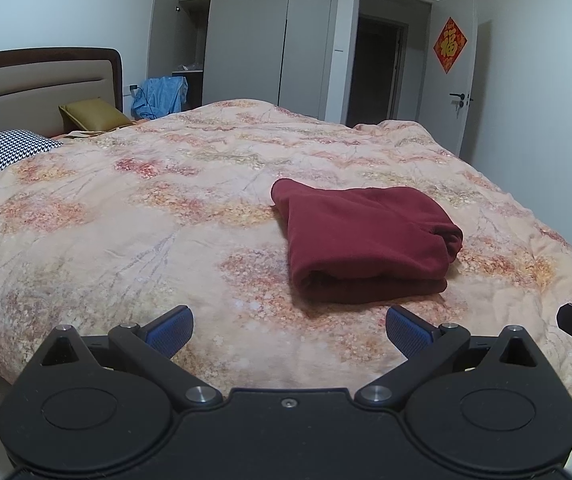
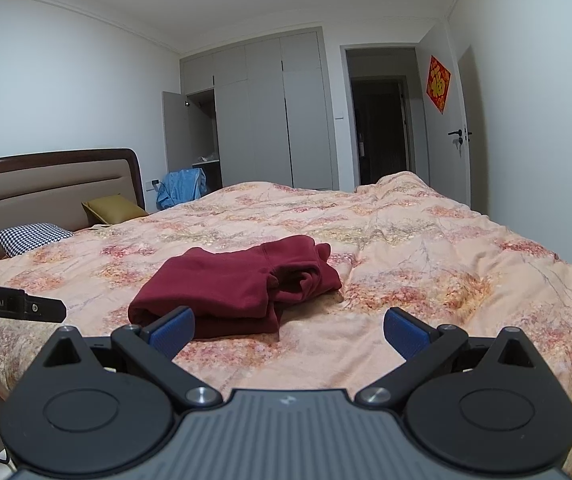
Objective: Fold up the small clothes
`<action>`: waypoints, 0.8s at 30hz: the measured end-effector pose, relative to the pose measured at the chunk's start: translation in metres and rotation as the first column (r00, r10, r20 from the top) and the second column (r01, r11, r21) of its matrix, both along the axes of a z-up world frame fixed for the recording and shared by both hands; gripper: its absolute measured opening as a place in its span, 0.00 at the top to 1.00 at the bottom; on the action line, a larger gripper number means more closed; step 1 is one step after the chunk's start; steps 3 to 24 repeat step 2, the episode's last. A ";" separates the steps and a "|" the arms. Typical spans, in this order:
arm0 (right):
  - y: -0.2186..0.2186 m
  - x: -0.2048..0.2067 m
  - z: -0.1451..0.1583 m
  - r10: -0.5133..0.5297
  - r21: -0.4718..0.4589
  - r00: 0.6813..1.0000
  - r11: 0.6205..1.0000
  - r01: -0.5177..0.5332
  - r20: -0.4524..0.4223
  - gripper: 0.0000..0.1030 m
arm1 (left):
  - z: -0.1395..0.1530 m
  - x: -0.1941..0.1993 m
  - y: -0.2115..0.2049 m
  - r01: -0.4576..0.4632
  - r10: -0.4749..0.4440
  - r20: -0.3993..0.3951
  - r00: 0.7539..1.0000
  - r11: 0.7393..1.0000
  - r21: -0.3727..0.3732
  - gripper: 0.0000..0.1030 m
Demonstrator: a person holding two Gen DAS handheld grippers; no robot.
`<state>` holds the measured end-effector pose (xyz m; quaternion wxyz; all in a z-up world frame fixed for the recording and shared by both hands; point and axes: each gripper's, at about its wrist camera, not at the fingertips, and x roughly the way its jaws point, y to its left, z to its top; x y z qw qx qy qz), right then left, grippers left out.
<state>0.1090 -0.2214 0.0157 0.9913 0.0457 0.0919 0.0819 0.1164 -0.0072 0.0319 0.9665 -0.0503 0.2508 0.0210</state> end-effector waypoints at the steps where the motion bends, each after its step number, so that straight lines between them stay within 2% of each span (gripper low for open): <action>1: 0.000 0.001 -0.001 0.001 0.000 1.000 1.000 -0.001 -0.004 0.00 | 0.000 0.001 0.000 -0.002 0.002 -0.003 1.000 1.000 0.000 0.01; 24: 0.000 0.002 -0.001 0.002 0.001 1.000 1.000 -0.002 -0.008 0.00 | 0.000 0.003 0.000 -0.004 0.004 -0.007 1.000 1.000 0.001 0.01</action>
